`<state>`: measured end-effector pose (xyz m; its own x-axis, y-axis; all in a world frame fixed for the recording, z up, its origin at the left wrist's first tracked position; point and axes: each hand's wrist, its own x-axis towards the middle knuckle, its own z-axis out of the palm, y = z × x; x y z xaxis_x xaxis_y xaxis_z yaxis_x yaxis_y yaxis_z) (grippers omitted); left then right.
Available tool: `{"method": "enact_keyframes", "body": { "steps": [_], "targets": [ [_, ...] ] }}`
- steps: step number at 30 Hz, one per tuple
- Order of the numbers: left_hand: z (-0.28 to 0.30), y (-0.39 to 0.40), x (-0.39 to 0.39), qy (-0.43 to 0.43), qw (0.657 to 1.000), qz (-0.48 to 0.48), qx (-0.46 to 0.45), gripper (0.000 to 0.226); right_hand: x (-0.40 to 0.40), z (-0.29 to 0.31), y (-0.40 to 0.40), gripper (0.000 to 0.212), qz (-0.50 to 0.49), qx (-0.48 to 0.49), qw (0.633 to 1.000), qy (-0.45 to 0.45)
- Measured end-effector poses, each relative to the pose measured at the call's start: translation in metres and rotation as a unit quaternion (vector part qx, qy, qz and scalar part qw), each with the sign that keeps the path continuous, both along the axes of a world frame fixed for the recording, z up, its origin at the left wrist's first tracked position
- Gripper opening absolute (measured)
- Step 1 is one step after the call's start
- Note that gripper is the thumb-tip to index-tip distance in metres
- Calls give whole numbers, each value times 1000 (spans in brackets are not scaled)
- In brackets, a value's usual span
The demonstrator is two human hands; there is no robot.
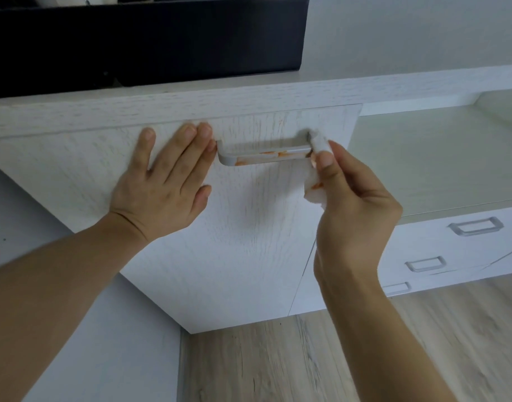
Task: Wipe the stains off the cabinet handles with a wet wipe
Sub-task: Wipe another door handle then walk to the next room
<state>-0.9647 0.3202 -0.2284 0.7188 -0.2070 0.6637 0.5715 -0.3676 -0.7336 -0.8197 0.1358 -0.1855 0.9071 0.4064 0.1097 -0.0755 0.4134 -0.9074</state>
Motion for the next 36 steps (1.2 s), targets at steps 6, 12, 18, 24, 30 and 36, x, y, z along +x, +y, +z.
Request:
{"method": "enact_keyframes", "body": {
  "steps": [6, 12, 18, 24, 30, 36],
  "targets": [
    [0, -1, 1, 3, 1000, 1, -9, 66, -13, 2, 7, 18, -16, 41, 998, 47],
    [1, -2, 0, 5, 1000, 4, -7, 67, -12, 6, 12, 15, -60, 27, 997, 47],
    [1, -2, 0, 6, 1000, 2, -16, 67, -20, -2, 5, 15, -80, 26, 996, 39],
    [0, -1, 1, 3, 1000, -4, -17, 67, -22, -5, 7, 14, -75, 32, 996, 24],
    [-1, -1, 0, 7, 1000, 0, -24, 68, -28, -9, 12, 13, -79, 14, 994, -72],
    [-1, -2, 1, 8, 1000, -2, -25, 68, -32, -10, 14, 12, -72, 15, 991, -113]
  ]
}}
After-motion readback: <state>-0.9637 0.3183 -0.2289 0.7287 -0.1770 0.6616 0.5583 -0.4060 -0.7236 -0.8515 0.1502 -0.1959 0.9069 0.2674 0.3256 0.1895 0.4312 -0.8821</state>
